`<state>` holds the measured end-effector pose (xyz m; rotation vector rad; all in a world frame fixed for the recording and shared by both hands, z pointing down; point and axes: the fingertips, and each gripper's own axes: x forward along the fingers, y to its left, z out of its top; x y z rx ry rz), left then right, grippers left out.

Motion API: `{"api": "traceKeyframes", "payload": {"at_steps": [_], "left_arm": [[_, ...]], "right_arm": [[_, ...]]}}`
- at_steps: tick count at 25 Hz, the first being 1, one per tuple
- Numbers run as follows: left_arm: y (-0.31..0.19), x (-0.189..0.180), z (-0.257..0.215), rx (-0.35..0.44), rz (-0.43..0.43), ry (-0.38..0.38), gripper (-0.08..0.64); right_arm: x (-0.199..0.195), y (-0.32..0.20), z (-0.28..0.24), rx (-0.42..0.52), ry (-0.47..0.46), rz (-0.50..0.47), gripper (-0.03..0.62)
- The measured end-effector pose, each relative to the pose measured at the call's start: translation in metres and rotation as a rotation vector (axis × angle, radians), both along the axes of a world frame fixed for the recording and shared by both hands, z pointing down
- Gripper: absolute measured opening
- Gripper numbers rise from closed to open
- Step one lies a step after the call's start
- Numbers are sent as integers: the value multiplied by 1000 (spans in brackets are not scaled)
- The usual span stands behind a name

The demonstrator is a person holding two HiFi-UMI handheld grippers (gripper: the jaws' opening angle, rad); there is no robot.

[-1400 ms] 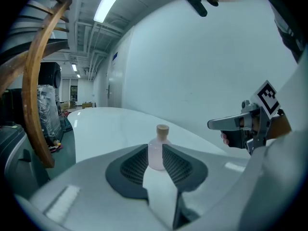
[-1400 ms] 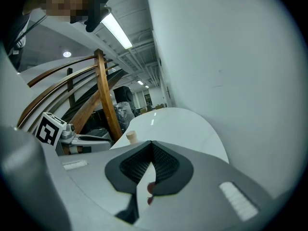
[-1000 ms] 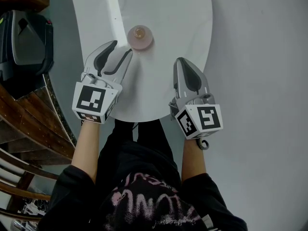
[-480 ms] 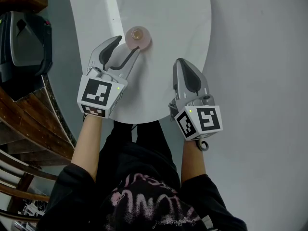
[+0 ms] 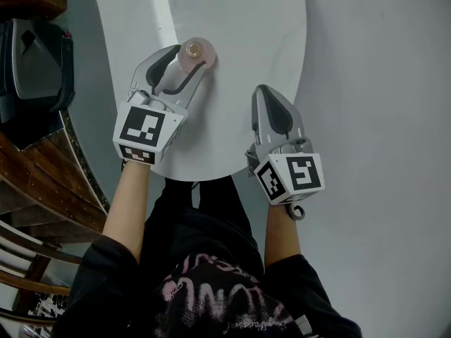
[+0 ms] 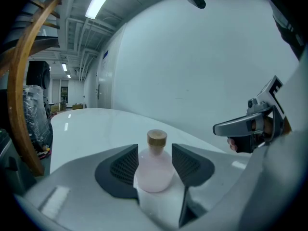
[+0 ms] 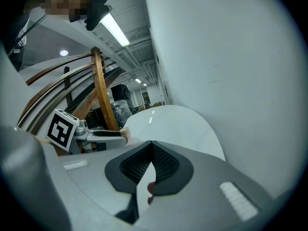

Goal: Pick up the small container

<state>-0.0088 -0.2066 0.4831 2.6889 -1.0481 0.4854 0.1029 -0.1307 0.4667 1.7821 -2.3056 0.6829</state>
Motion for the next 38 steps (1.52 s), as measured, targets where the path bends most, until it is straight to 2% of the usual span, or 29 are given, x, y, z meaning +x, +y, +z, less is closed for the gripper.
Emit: {"api": "traceKeyframes", "payload": {"at_steps": [15, 38], "left_arm": [[-7, 4, 4, -24, -11, 12, 206], [-7, 3, 3, 6, -17, 17, 172]], "right_arm": [[3, 1, 5, -12, 2, 6, 23], [1, 2, 8, -20, 11, 1, 23]]}}
